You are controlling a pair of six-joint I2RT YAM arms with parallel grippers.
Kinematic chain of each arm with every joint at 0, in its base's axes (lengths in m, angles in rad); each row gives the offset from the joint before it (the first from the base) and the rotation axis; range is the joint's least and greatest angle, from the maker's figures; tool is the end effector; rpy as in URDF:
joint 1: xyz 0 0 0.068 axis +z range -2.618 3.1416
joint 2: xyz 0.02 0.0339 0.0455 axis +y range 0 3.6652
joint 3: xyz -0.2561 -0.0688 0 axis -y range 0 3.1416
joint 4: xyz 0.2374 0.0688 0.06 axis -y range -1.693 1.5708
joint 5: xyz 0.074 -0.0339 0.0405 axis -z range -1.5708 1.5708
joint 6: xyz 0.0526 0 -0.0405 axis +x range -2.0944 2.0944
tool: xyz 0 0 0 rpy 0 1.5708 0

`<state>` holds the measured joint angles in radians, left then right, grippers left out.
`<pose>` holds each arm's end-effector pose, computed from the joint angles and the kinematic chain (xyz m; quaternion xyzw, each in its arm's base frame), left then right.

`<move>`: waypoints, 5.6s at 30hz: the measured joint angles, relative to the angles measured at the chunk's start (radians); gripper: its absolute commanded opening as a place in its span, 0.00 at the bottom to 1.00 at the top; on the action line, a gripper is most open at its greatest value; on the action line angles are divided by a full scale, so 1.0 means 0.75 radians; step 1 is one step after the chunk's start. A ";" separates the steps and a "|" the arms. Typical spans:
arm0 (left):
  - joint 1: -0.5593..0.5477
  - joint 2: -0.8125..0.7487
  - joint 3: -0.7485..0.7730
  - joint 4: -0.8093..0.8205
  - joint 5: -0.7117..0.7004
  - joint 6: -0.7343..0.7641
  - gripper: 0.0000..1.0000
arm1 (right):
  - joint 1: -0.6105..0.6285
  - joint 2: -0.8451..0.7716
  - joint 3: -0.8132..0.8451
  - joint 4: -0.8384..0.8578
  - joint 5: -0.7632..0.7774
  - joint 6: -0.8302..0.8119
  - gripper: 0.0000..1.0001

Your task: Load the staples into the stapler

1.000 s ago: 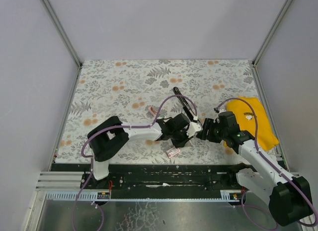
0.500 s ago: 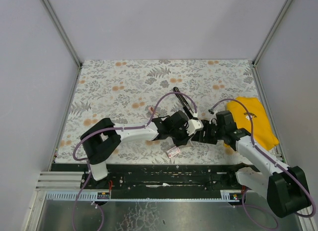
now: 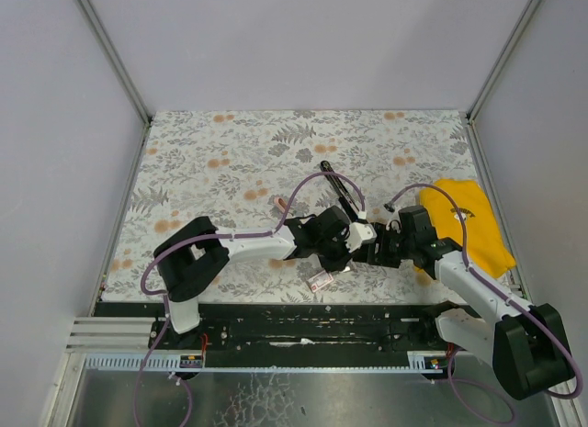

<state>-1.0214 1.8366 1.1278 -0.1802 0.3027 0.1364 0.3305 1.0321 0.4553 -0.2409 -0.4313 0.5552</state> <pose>0.1876 -0.3364 0.1552 0.5519 0.7523 -0.2699 0.2378 0.1855 0.0869 0.1653 0.0237 0.9115 0.3337 0.2393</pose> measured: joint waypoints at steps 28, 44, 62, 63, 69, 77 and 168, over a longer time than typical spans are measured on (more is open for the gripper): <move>0.000 0.064 0.012 0.020 -0.033 -0.034 0.36 | -0.012 -0.013 -0.046 -0.002 0.041 0.025 0.65; -0.005 0.112 0.043 0.020 -0.050 -0.047 0.17 | -0.025 0.009 -0.054 -0.013 0.090 0.040 0.65; -0.012 -0.045 -0.012 0.030 -0.357 -0.127 0.25 | -0.016 -0.022 -0.054 0.009 0.063 0.039 0.65; -0.013 -0.046 -0.013 0.030 -0.365 -0.136 0.31 | -0.016 -0.022 -0.054 0.009 0.063 0.039 0.65; -0.017 -0.052 -0.034 0.023 -0.308 -0.194 0.43 | -0.016 -0.022 -0.054 0.010 0.064 0.039 0.65; -0.014 -0.115 -0.053 0.040 -0.314 -0.259 0.28 | -0.016 -0.036 -0.054 0.014 0.065 0.040 0.65; 0.144 -0.115 -0.017 0.073 -0.423 -0.436 0.19 | -0.013 0.182 0.202 0.070 0.129 -0.073 0.68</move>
<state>-0.9131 1.7500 1.1149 -0.1253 -0.0147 -0.1905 0.3206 1.1683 0.6067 -0.1883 -0.3344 0.5007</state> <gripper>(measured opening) 0.152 0.680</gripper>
